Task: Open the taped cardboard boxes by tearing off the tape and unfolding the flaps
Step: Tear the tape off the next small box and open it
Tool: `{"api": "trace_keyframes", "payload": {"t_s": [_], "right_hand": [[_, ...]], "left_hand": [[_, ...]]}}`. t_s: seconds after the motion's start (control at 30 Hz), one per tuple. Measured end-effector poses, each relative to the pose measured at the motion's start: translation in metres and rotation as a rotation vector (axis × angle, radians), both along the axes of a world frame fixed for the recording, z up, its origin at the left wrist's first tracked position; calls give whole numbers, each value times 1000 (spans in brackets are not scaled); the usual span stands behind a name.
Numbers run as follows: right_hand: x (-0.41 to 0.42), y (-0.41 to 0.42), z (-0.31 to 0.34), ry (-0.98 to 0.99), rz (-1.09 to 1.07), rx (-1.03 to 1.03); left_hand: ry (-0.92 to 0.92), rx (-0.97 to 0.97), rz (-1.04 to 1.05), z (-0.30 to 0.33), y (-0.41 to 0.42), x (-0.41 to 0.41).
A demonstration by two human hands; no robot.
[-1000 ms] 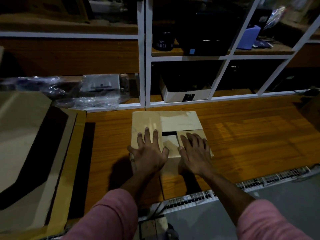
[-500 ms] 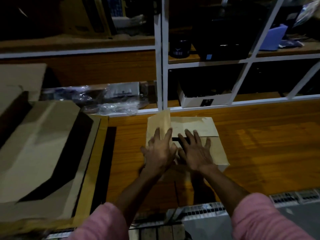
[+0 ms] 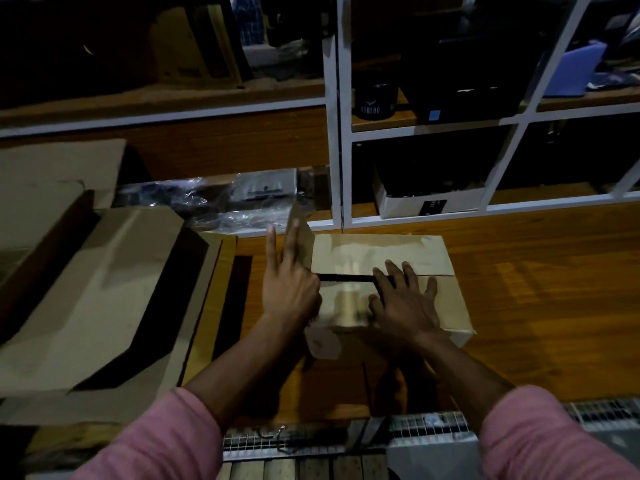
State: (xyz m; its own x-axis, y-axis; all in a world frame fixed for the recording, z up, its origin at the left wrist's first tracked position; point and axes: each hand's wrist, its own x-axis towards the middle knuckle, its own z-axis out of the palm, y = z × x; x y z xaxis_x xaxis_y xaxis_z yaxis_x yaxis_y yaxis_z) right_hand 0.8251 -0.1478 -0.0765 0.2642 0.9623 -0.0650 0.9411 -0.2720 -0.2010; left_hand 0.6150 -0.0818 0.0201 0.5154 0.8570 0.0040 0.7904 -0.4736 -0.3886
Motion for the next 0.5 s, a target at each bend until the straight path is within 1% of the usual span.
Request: {"api": "trace_keyframes", "payload": {"t_s": [0.07, 0.17, 0.27, 0.33, 0.37, 0.4, 0.43, 0.5], "right_hand": [[0, 0, -2, 0, -3, 11], [2, -1, -3, 0, 6, 15], [3, -1, -4, -11, 17, 18], [4, -2, -5, -12, 24, 28], [4, -2, -5, -10, 27, 38], [4, -3, -5, -8, 27, 55], [4, -4, -5, -4, 25, 84], [2, -8, -5, 11, 27, 201]], "left_hand": [[0, -76, 51, -20, 9, -3], [-189, -199, 176, -54, 18, -2], [-494, -355, 300, -78, 22, 5], [-750, -477, 398, -85, 26, 9], [-863, -503, 429, -87, 27, 10], [-935, -507, 450, -89, 27, 11], [-965, -508, 465, -90, 25, 11], [-921, -467, 463, -97, 19, 13]]}}
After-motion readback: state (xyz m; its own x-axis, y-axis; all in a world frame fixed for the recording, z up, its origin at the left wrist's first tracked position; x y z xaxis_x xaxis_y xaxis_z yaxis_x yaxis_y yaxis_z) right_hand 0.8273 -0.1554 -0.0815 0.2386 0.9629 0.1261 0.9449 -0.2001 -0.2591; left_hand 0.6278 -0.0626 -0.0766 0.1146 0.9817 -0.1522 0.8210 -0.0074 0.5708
